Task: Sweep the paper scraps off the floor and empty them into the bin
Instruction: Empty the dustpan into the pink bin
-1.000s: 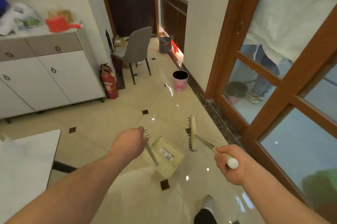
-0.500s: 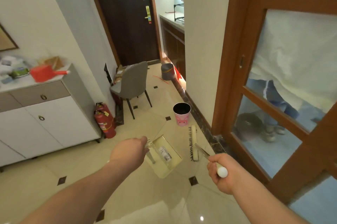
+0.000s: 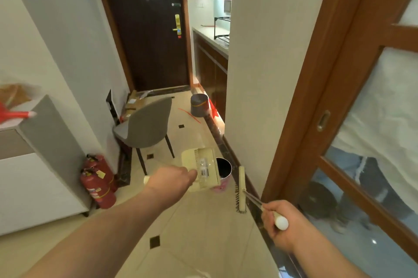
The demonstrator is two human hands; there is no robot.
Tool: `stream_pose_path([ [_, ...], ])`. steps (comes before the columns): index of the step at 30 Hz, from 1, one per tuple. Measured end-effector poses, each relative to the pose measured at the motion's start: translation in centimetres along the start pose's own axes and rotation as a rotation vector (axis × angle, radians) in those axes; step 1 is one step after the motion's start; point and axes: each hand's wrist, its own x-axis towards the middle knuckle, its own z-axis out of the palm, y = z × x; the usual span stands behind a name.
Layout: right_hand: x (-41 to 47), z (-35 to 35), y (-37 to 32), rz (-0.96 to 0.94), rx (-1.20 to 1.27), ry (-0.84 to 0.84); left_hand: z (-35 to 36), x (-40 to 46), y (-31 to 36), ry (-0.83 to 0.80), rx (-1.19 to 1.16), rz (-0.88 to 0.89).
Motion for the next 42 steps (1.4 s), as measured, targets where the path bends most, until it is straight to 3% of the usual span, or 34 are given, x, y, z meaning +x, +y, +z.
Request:
stream_pose_path([
  [8,11.0,4.5,-12.5,-0.014,-0.029,0.024,-1.1,15.3,-3.3,-0.072,0.165,0.137],
  [19,22.0,6.3,-26.9,0.081,-0.123,0.048,-1.7,32.7,-1.3,-0.210,0.245,0.312],
  [27,26.5,5.5,-30.1,0.196,-0.054,0.013,-1.1,37.6,0.9,-0.310,0.225,0.401],
  [33,27.6,6.5,-29.9,0.179,-0.049,0.023,-1.5,38.5,1.5,-0.413,0.265,0.476],
  [42,27.1,7.2,-30.1,0.132,-0.046,0.019,-1.0,38.4,1.1,-0.403,0.243,0.475],
])
